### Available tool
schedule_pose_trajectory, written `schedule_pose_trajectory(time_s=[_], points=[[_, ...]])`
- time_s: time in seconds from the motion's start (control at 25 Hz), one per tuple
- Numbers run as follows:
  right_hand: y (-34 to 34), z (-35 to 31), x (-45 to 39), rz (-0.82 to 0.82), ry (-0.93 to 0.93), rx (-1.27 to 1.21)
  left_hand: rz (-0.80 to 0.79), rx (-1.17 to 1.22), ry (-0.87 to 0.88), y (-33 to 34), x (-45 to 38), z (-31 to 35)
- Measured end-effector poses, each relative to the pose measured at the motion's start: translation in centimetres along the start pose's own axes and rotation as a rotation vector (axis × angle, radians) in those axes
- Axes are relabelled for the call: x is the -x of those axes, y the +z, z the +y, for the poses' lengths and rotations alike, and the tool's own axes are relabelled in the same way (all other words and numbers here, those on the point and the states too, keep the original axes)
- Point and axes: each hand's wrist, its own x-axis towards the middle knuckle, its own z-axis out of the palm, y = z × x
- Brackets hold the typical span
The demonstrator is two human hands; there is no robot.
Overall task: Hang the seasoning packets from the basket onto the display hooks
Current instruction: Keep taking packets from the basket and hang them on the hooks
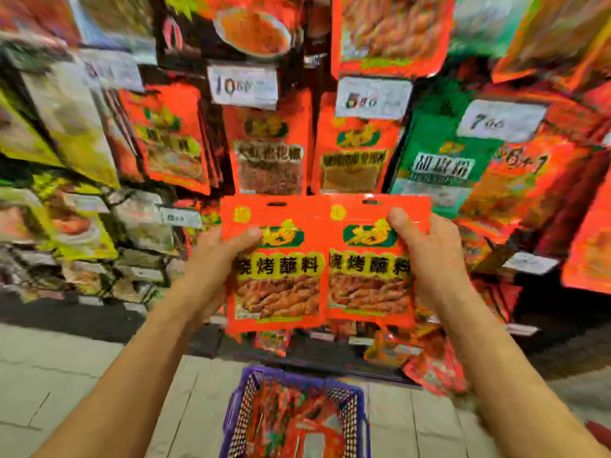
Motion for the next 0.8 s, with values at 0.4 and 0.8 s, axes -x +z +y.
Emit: schedule_pose_trajectory(time_s=[0.4,0.8], points=[[0.0,-19.8,-7.1,0.153,-0.324,-0.125,-0.053,0.021,0.34,6.2,-2.5,19.0],[1.1,-25.9,-12.8,0.157,-0.259,-0.067,-0.061,-0.02,0.413,9.7,-4.0,23.8]])
